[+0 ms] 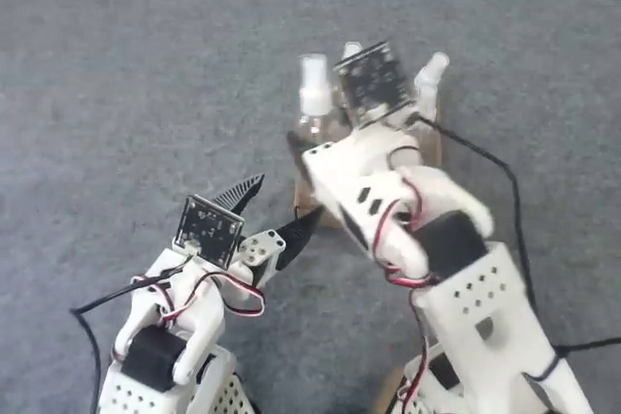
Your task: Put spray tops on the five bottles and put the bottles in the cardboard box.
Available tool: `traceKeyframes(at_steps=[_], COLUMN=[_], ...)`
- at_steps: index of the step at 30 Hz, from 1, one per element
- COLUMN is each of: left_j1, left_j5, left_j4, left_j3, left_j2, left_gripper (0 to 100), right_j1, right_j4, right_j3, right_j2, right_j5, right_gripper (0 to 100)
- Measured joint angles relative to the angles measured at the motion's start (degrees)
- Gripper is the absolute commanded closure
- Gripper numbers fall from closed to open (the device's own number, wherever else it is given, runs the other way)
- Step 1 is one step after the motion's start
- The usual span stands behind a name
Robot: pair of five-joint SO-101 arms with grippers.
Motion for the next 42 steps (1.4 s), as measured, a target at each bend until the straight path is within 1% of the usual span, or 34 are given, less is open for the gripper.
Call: traceKeyframes(at_steps=[2,5,9,13,18,22,26,29,32,36,39,42], left_j1=[0.0,-0.88,-2.64,-2.64,-2.64,-2.64,-3.08,-2.9,-3.25,-6.77,-9.67,-10.29], left_j5=[0.0,0.0,0.0,0.0,-0.09,-0.09,-0.09,-0.09,-0.09,-0.09,-0.09,-0.09], left_j4=[0.0,0.0,-0.53,-1.41,-1.41,-1.41,-1.41,-1.41,-1.41,-2.9,-4.13,-4.13], left_j3=[0.0,0.0,0.0,0.0,0.0,0.0,0.26,0.44,0.44,0.44,0.44,0.44], left_j2=[0.0,0.0,0.18,-0.18,-0.09,0.26,0.0,0.35,0.44,0.44,0.44,0.44], left_gripper=[71,71,71,71,71,71,71,76,83,100,99,99], right_j1=[-0.44,-0.35,-1.58,-3.6,-4.84,-3.52,1.93,7.91,13.45,15.91,16.0,16.26], right_j4=[-1.85,-1.49,4.22,11.34,14.59,15.03,15.65,15.91,18.37,18.9,13.71,6.95], right_j3=[0.97,1.05,-0.53,-4.92,-6.86,-6.86,-6.86,-6.86,-6.86,-4.92,1.14,7.21], right_j2=[1.05,1.41,1.49,1.49,1.49,1.49,1.49,1.49,1.76,1.76,1.76,1.76], right_j5=[0.0,0.0,0.0,0.0,0.0,-0.09,1.49,3.52,5.1,5.45,5.63,5.63], right_gripper=[99.3,99.3,99.3,99.3,99.3,99.3,99.3,99.3,99.3,99.3,99.3,99.3])
